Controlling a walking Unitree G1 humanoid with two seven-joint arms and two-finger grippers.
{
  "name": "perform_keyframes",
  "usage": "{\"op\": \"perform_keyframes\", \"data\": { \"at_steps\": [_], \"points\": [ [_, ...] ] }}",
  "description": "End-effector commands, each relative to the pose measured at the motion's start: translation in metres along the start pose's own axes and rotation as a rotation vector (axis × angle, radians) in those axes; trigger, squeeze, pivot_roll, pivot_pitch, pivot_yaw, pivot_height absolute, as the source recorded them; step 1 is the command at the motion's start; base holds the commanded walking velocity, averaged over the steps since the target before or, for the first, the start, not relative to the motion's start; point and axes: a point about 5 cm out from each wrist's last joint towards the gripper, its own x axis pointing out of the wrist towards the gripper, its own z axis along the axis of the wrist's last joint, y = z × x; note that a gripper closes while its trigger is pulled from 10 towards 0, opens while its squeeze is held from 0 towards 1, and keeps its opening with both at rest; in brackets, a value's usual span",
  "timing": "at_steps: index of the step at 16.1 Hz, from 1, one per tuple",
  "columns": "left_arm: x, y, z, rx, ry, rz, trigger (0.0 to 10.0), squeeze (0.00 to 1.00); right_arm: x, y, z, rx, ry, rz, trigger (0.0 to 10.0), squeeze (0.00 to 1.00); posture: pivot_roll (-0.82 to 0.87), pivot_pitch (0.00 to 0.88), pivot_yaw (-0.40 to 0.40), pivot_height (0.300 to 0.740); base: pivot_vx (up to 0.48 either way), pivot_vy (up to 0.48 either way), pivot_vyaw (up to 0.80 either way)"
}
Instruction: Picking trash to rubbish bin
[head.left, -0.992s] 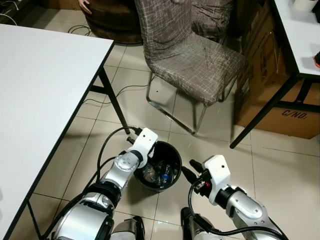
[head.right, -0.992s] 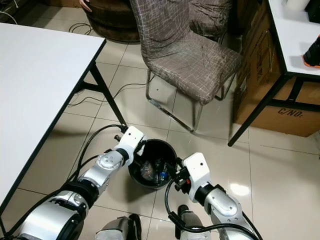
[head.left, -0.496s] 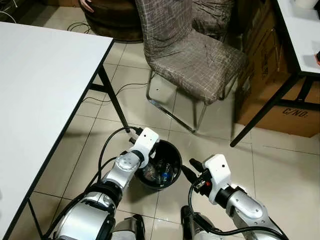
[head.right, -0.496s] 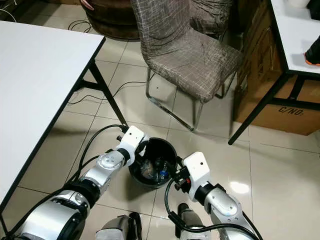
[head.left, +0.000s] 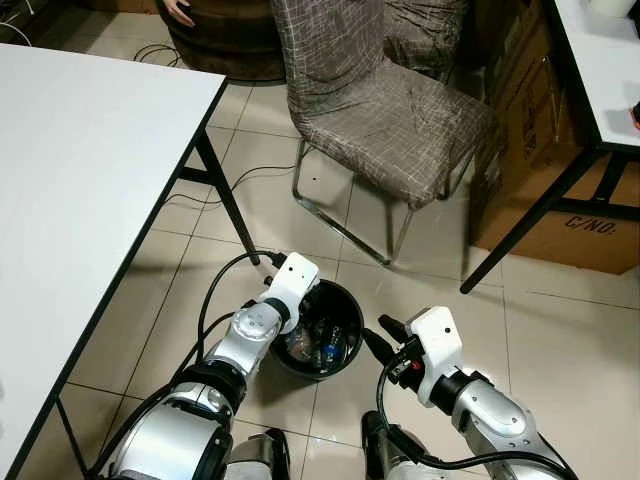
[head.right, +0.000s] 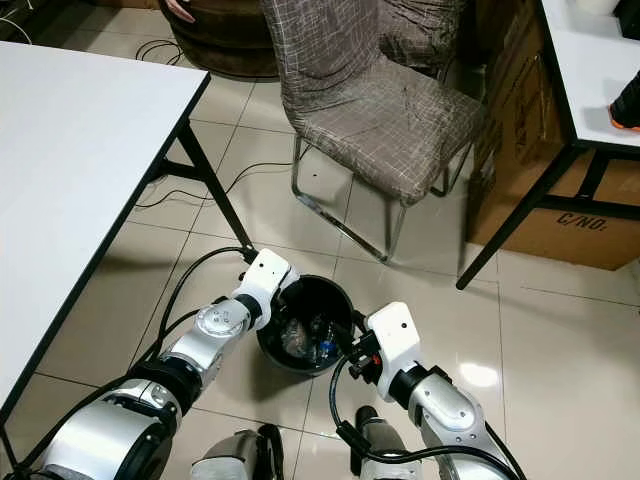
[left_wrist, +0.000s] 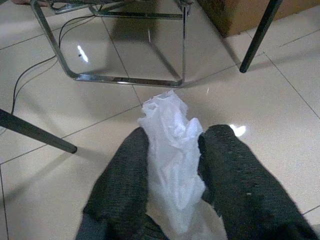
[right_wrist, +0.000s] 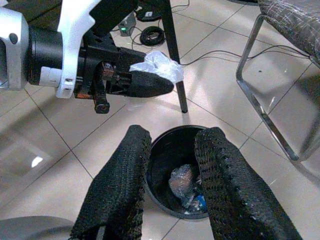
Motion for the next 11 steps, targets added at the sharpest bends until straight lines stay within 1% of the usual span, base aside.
{"op": "perform_keyframes", "data": {
  "at_steps": [1, 11],
  "points": [
    [-0.0008, -0.0022, -0.0053, -0.015, 0.017, -0.009, 10.0, 1.0, -0.0012, -0.0002, 0.0021, -0.001, -0.013, 0.003, 10.0, 0.0, -0.11, 0.256, 0.045, 0.74, 0.0, 0.0, 0.0],
    [-0.0012, -0.0034, -0.0066, -0.018, 0.016, -0.008, 10.0, 1.0, -0.0023, -0.0001, 0.0015, -0.002, -0.009, 0.004, 10.0, 0.0, -0.11, 0.255, 0.042, 0.74, 0.0, 0.0, 0.0]
  ]
}}
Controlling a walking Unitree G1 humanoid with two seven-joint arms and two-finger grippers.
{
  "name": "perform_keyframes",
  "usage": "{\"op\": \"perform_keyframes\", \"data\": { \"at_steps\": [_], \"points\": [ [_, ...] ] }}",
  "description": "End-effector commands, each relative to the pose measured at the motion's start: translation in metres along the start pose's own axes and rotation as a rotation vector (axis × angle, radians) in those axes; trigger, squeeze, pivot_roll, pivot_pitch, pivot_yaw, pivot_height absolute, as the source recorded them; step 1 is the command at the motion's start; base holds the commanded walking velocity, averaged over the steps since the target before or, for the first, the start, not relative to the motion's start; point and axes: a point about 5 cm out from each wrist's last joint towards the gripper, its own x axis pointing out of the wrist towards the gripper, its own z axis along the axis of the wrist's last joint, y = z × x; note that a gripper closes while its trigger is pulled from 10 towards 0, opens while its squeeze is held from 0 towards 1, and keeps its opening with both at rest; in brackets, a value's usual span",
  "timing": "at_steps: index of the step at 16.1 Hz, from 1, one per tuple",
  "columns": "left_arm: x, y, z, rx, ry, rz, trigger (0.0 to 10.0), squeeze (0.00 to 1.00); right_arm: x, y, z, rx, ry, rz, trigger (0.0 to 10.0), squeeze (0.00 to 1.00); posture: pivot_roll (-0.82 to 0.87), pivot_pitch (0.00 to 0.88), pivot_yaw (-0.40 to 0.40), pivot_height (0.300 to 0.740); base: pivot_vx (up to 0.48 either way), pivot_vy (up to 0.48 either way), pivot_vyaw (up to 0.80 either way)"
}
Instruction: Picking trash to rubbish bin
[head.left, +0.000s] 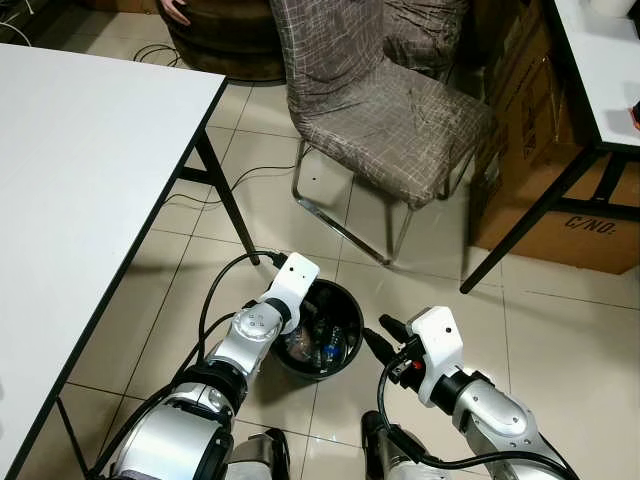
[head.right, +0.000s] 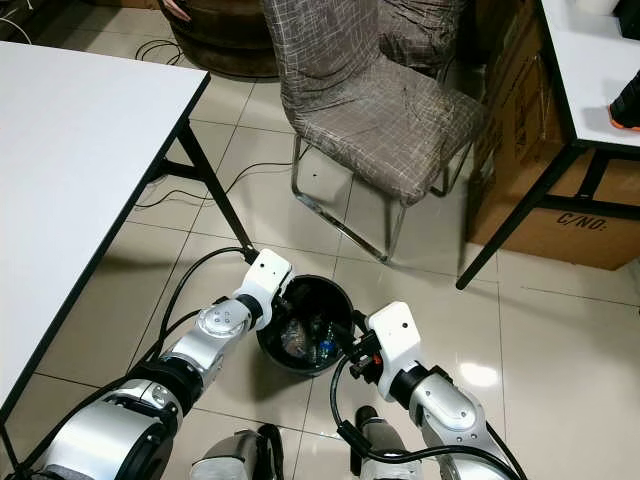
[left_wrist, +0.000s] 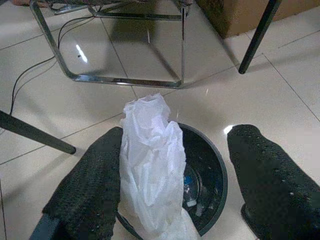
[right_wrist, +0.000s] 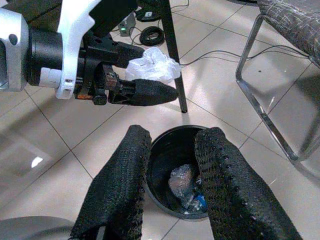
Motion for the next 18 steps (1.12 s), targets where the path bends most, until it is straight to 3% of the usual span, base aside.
{"op": "perform_keyframes", "data": {
  "at_steps": [1, 2, 8, 14, 17, 18],
  "points": [
    [-0.002, -0.002, -0.007, 0.005, 0.019, -0.002, 10.0, 0.24, -0.002, 0.001, 0.001, -0.003, -0.007, 0.005, 10.0, 0.0, -0.11, 0.255, 0.042, 0.74, 0.0, 0.0, 0.0],
    [-0.002, -0.003, -0.008, 0.035, 0.02, -0.008, 10.0, 0.0, -0.002, 0.001, 0.001, -0.004, -0.004, 0.007, 10.0, 0.0, -0.11, 0.255, 0.042, 0.74, 0.0, 0.0, 0.0],
    [-0.003, -0.008, -0.011, 0.074, 0.022, -0.039, 10.0, 0.0, -0.001, 0.001, 0.0, -0.009, -0.002, 0.008, 10.0, 0.0, -0.11, 0.248, 0.039, 0.74, 0.0, 0.0, 0.0],
    [-0.004, -0.002, -0.007, 0.024, -0.021, 0.023, 10.0, 0.0, -0.001, 0.0, 0.0, -0.016, -0.003, -0.003, 10.0, 0.0, -0.12, 0.226, 0.045, 0.74, 0.0, 0.0, 0.0],
    [-0.02, 0.007, -0.01, -0.064, -0.118, 0.047, 10.0, 0.0, -0.001, -0.009, 0.008, -0.005, -0.032, -0.101, 10.0, 0.0, -0.1, 0.178, 0.058, 0.74, 0.0, 0.0, 0.0],
    [-0.038, 0.01, -0.017, -0.081, -0.131, 0.062, 10.0, 0.0, 0.0, -0.012, 0.011, -0.012, -0.038, -0.155, 10.0, 0.0, -0.1, 0.161, 0.053, 0.74, 0.0, 0.0, 0.0]
  ]
}}
